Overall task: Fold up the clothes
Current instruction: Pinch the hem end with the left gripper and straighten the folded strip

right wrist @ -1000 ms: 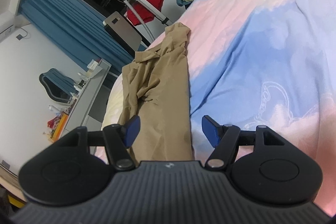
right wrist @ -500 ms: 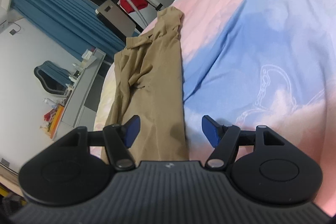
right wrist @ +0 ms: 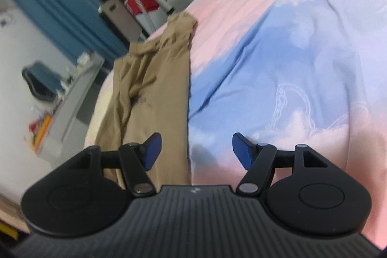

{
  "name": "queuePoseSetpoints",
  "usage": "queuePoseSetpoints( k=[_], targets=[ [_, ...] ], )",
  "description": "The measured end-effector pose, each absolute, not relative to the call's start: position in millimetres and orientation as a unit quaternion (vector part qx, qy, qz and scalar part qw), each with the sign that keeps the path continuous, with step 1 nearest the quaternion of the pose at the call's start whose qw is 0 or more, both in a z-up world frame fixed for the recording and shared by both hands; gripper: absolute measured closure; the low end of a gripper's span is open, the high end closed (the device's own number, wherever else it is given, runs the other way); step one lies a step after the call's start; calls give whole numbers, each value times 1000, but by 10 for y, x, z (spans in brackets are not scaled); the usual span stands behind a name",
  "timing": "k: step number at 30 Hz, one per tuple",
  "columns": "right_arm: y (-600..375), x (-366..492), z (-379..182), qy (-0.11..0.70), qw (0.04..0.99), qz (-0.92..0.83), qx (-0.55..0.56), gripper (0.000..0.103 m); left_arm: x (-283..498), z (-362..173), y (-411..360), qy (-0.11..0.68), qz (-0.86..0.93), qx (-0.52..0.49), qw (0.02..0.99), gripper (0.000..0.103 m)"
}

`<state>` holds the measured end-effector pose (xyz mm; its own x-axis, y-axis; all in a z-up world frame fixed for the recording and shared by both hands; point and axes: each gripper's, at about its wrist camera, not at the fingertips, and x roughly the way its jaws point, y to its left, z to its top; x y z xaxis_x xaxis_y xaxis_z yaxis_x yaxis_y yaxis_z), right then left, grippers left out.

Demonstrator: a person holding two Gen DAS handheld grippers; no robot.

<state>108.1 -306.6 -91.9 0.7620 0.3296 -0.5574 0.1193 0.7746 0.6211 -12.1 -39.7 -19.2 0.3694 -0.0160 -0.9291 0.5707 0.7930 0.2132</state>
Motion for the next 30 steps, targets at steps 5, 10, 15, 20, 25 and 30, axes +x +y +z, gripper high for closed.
queuePoseSetpoints(
  k=[5,10,15,20,25,30],
  targets=[
    [-2920,950,-864,368,877,99,292,35,-110,-81,-38,538,-192,129,811,58],
    [-2908,692,-873,401,868,104,274,35,-170,129,484,470,-179,13,864,27],
    [-2857,524,-904,436,854,98,266,35,66,-162,834,501,-153,-86,848,26],
    [-2662,407,-956,479,837,116,236,35,237,-368,924,533,-161,-109,823,26],
    [-2289,295,-920,508,833,149,162,35,90,-432,857,540,-209,-68,813,30],
    [-1725,70,-905,510,845,163,15,36,20,-427,901,541,-213,-62,811,55]
  ],
)
